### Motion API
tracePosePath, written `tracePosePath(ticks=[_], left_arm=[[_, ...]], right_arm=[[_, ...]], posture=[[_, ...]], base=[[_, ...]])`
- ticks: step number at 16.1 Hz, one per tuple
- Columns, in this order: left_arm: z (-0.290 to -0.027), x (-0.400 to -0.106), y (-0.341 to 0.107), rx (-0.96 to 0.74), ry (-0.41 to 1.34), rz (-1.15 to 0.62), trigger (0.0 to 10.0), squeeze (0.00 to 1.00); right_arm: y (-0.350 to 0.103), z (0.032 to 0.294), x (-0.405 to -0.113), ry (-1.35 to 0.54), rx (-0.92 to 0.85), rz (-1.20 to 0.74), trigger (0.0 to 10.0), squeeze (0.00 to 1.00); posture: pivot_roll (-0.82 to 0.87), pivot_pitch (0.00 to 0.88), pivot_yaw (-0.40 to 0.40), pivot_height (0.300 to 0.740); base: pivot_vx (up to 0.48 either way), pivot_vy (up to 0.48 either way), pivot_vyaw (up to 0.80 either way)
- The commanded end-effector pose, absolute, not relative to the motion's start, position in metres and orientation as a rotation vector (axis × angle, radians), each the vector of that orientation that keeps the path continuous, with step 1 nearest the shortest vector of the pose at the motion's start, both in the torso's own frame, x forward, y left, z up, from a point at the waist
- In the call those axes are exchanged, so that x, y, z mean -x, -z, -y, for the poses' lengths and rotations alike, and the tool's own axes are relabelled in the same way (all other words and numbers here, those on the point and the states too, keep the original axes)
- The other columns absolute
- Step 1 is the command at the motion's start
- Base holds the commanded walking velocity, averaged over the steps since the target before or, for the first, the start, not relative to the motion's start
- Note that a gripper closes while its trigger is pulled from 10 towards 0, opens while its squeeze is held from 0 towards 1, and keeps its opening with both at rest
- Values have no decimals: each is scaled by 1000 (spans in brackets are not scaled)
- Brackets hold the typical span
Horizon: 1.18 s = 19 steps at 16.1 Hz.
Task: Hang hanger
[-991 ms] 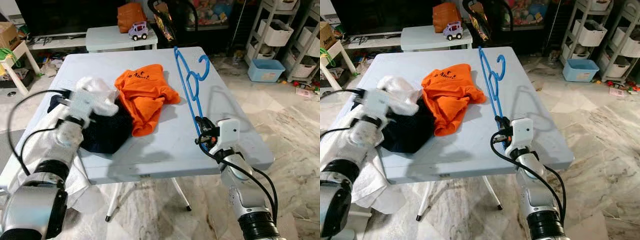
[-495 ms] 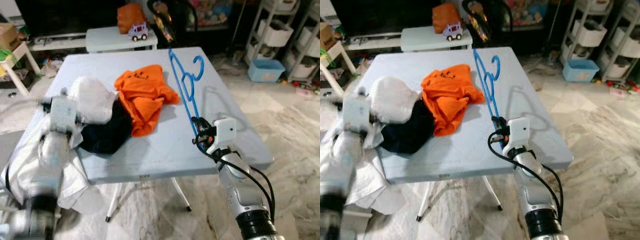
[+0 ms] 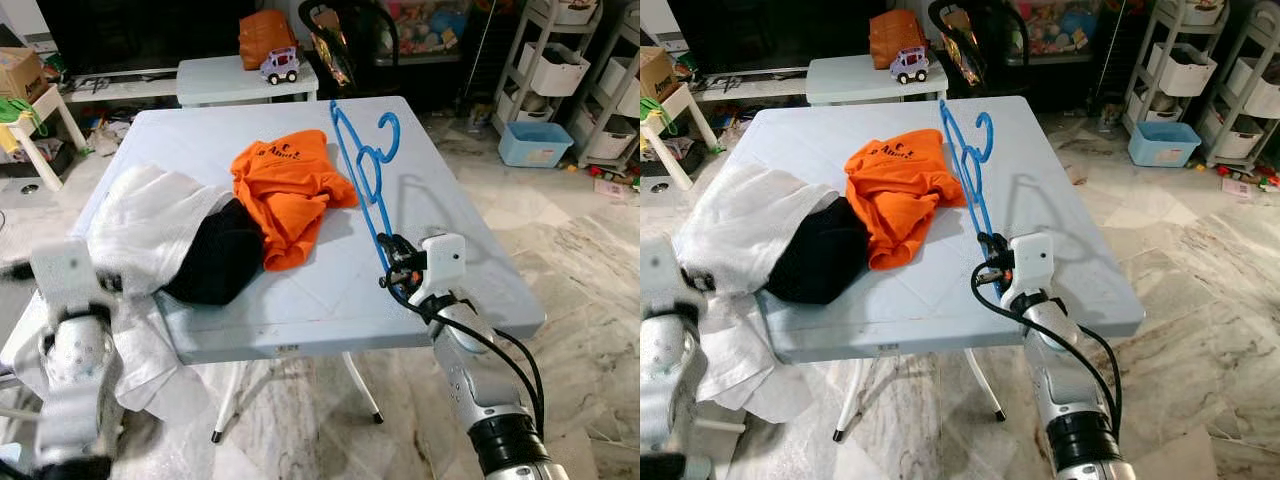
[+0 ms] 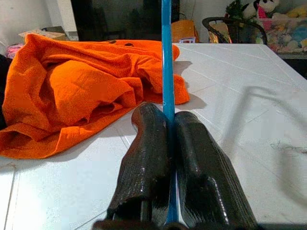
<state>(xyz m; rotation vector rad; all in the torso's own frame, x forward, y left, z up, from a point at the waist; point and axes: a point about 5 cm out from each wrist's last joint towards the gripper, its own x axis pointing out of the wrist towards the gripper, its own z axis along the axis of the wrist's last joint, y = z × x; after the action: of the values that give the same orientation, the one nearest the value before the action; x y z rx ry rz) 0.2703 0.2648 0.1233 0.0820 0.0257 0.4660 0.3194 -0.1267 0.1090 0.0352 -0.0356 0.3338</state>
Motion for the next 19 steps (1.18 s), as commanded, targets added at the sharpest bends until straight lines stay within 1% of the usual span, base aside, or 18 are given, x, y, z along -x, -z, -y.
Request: tracePosePath(ticks=[1,2,3,4,7,8,9,10,11,12,13,14,15,17,19], left_arm=[[-268,-267,-118,-43,-500,-79,10000,1000],[-263,-268,-111,-19,-481,-143,10000,1000],[-260,-269,-109,1,-482,-162,10000,1000],[-253,-274,-104,55,-451,-212,10000,1000],[-242,-286,-93,107,-388,-295,10000,1000],[-241,-290,-93,114,-379,-301,10000,765],[-238,-302,-94,135,-337,-289,10000,694],[-238,-313,-101,139,-328,-266,10000,424],[-234,-325,-109,143,-283,-242,10000,349],[-229,-336,-115,147,-253,-219,10000,337],[-218,-353,-122,145,-213,-204,10000,0],[-207,-365,-131,159,-185,-166,10000,0],[-203,-370,-136,169,-175,-149,10000,0],[-174,-387,-168,166,-61,-25,10000,0],[-154,-392,-184,143,46,39,10000,0]], right_arm=[[-108,127,-321,-340,-38,22,10000,0],[-108,127,-321,-340,-38,22,10000,0],[-108,127,-321,-340,-38,23,10000,0],[-108,127,-321,-340,-38,23,10000,0],[-108,128,-321,-334,-38,27,10000,0],[-109,128,-321,-333,-37,28,10000,0],[-109,128,-322,-330,-36,30,10000,0],[-109,129,-322,-327,-32,31,10000,0],[-110,130,-323,-322,-30,34,10000,0],[-110,130,-324,-317,-27,34,10000,0],[-110,130,-325,-313,-26,34,10000,0],[-111,129,-325,-311,-24,35,10000,0],[-111,129,-326,-310,-23,36,10000,0],[-111,130,-326,-298,-16,36,10000,0],[-111,130,-326,-294,-16,36,10000,0]], posture=[[-66,1,3,740],[-69,0,4,740],[-70,0,5,740],[-78,0,10,740],[-92,0,11,740],[-92,0,11,740],[-94,0,10,740],[-100,0,9,740],[-103,0,9,740],[-103,0,7,740],[-111,0,6,740],[-115,0,5,740],[-115,0,5,740],[-124,0,6,740],[-128,0,8,740]], base=[[0,0,0],[0,0,0],[0,0,0],[0,0,0],[0,0,0],[0,0,0],[0,0,0],[0,0,0],[0,0,0],[0,0,0],[0,0,0],[0,0,0],[0,0,0],[0,0,0],[0,0,0]])
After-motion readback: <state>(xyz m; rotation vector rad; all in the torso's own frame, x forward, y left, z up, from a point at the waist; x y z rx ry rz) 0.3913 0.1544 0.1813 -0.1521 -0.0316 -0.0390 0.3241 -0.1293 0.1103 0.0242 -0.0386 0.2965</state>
